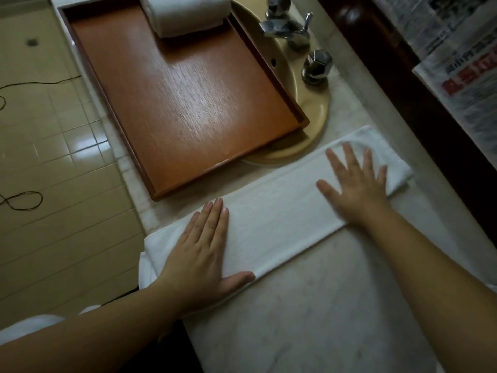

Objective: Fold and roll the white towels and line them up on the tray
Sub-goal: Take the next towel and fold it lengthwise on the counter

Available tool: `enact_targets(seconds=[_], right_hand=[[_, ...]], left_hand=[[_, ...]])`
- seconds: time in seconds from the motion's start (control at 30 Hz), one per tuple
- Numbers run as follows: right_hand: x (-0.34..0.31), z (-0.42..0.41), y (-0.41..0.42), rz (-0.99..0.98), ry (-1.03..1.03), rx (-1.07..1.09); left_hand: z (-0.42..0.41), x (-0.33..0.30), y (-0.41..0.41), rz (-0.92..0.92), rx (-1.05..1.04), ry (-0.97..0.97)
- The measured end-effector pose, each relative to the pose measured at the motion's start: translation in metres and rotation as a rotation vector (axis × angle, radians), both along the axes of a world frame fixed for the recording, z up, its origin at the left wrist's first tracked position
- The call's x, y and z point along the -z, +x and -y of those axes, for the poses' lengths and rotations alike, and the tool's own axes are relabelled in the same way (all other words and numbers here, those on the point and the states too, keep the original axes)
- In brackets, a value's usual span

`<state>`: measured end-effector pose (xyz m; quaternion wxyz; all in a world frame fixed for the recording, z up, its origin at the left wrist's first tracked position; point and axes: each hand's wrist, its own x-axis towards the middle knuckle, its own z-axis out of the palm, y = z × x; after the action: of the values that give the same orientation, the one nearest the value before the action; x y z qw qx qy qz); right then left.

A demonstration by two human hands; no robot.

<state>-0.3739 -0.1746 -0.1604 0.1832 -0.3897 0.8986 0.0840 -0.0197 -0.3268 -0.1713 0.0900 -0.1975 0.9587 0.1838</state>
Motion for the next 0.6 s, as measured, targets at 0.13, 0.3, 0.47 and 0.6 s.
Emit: enact_targets(seconds=[0.13, 0.3, 0.47, 0.6], right_hand=[[0.005, -0.005, -0.030, -0.014, -0.022, 0.086], [0.008, -0.008, -0.049, -0.029, -0.082, 0.130], [0.009, -0.001, -0.049, -0.050, -0.118, 0.183], [0.009, 0.021, -0.032, -0.065, -0.136, 0.239]], left_hand=[[-0.001, -0.001, 0.001, -0.001, 0.013, -0.019], [-0.002, -0.001, 0.000, -0.019, 0.017, -0.027], [-0.003, 0.000, -0.001, -0.027, 0.011, -0.023], [-0.003, 0.000, -0.002, -0.026, 0.006, -0.016]])
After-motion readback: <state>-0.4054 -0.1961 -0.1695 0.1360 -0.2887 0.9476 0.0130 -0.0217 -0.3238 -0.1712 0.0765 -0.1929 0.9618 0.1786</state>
